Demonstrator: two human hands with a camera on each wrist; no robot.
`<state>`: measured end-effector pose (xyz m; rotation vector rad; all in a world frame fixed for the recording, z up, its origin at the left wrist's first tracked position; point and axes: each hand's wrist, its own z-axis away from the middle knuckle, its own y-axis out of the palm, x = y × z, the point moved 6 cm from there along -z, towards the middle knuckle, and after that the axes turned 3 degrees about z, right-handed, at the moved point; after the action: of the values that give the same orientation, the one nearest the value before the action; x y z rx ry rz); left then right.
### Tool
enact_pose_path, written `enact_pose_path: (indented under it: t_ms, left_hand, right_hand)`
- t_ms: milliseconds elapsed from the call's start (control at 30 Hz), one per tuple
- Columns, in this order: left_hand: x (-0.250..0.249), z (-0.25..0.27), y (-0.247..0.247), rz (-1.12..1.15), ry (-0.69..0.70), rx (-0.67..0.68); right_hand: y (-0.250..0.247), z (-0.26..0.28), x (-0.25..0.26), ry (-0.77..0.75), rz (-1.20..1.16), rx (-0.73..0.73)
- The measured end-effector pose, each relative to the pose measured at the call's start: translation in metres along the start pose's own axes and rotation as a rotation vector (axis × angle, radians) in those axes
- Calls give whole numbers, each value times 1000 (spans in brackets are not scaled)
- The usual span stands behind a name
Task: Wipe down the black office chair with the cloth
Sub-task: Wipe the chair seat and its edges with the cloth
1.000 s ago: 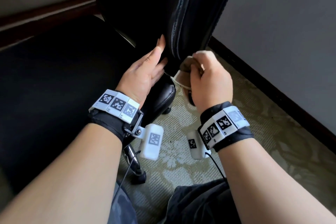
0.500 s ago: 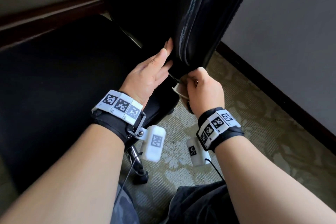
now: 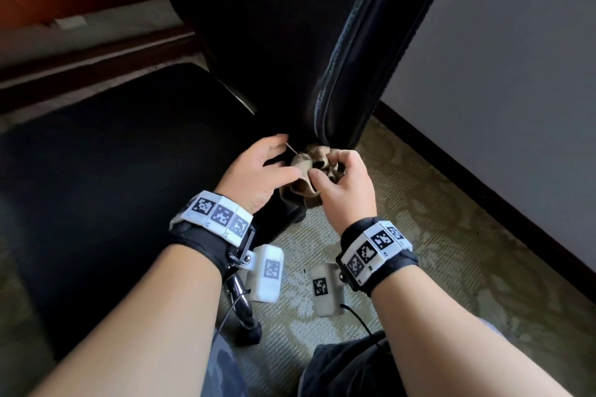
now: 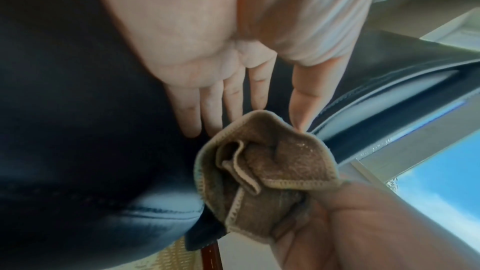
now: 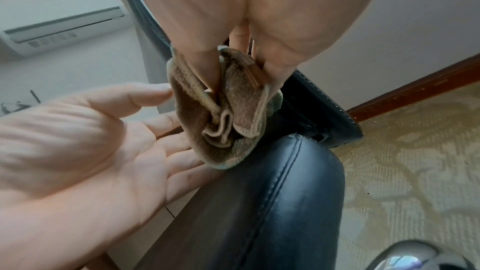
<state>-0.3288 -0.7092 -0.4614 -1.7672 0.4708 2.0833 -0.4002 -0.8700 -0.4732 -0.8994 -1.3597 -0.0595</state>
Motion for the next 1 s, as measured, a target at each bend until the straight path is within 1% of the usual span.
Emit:
enact_pose_path:
  t_ms: [133,200,300,400,500,567,667,767,833,933,1000]
  left_hand:
    - [0,1,-2,-75,-7,30]
    - [1,0,-6,-114,-9,28]
    - [7,-5,-16,-185,-52,7]
    - [12,-8,-27,-254,-88,-51]
    - [23,-16,-30,-294,-147,-35]
    - [26,-19,-30,-378,-191,-27]
    - [25,-20,-29,-498,-194,-20]
    - [26,-20,-33,-576,-176,-3]
    - [28,-17,-38,-604,-191,-21]
    - [23,-12,-33,-674,-210,-48]
    - [11,-8,-24,-718,-198,-22]
  right_hand:
    - [2,-1,-5,70,-107,-2]
    - [7,1,-7,79,-90,0]
    - [12,4,-8,88,-88,26]
    - [7,0,-16,143,-44,-62]
    - [10,-7,-30,220,-63,-121]
    - [13,-10,-37,256,-74,-140]
    - [15,-13,-45,304,-81,-167]
    - [17,-16,-49,359,-116,-175]
    - [17,-17,-50,374,-160,-172]
    - [15,-16,-48,372,-190,-136]
    - [12,-12,-46,382,-220,-100]
